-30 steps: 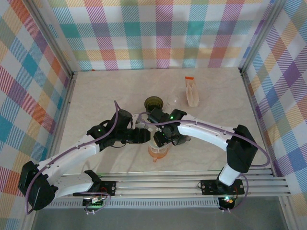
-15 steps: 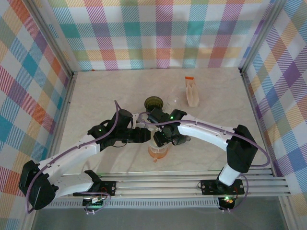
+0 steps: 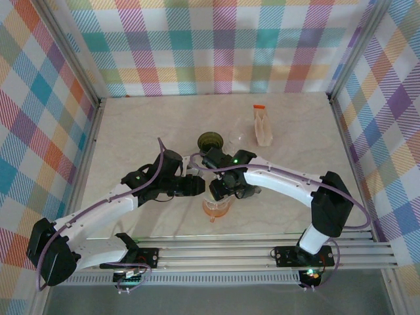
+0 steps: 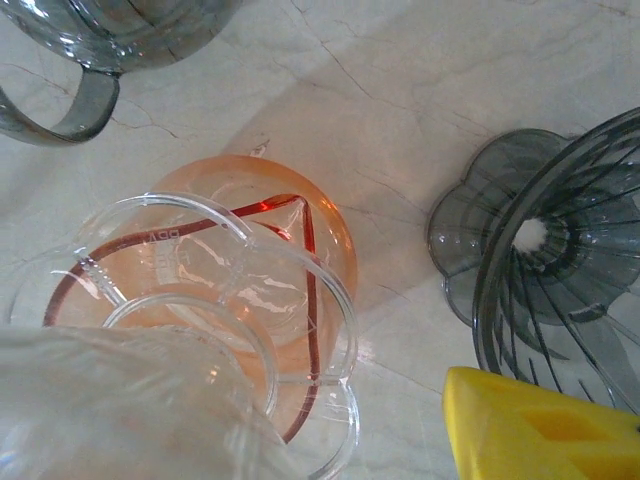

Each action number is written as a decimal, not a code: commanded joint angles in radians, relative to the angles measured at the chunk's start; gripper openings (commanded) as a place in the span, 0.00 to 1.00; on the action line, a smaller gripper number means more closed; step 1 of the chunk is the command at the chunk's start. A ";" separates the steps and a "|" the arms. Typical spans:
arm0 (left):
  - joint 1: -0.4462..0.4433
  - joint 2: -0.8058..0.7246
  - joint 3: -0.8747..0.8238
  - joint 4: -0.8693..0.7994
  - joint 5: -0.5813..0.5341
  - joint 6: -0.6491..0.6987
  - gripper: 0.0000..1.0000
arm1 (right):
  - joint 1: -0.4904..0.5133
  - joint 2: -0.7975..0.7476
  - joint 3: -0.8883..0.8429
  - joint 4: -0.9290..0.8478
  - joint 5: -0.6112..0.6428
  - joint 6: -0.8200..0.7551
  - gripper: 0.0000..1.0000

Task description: Place the coffee filter in the dripper

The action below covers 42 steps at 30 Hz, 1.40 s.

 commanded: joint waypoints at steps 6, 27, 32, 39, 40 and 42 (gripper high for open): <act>-0.010 0.005 -0.008 0.007 0.008 0.011 0.37 | -0.006 -0.099 0.032 -0.015 0.026 0.021 0.67; -0.010 -0.004 -0.019 0.012 0.005 0.003 0.37 | -0.009 -0.266 -0.035 -0.094 0.131 0.094 0.62; -0.009 -0.005 -0.019 0.013 0.005 0.003 0.36 | -0.008 -0.269 -0.052 -0.094 0.143 0.109 0.60; -0.009 -0.005 -0.018 0.014 0.003 -0.003 0.37 | -0.008 -0.343 -0.062 0.000 0.125 0.081 0.66; -0.009 -0.006 -0.017 0.012 0.003 -0.002 0.37 | -0.008 -0.362 -0.066 0.017 0.132 0.082 0.66; -0.011 -0.010 -0.016 0.013 0.002 -0.003 0.38 | -0.009 -0.399 -0.079 0.052 0.141 0.080 0.67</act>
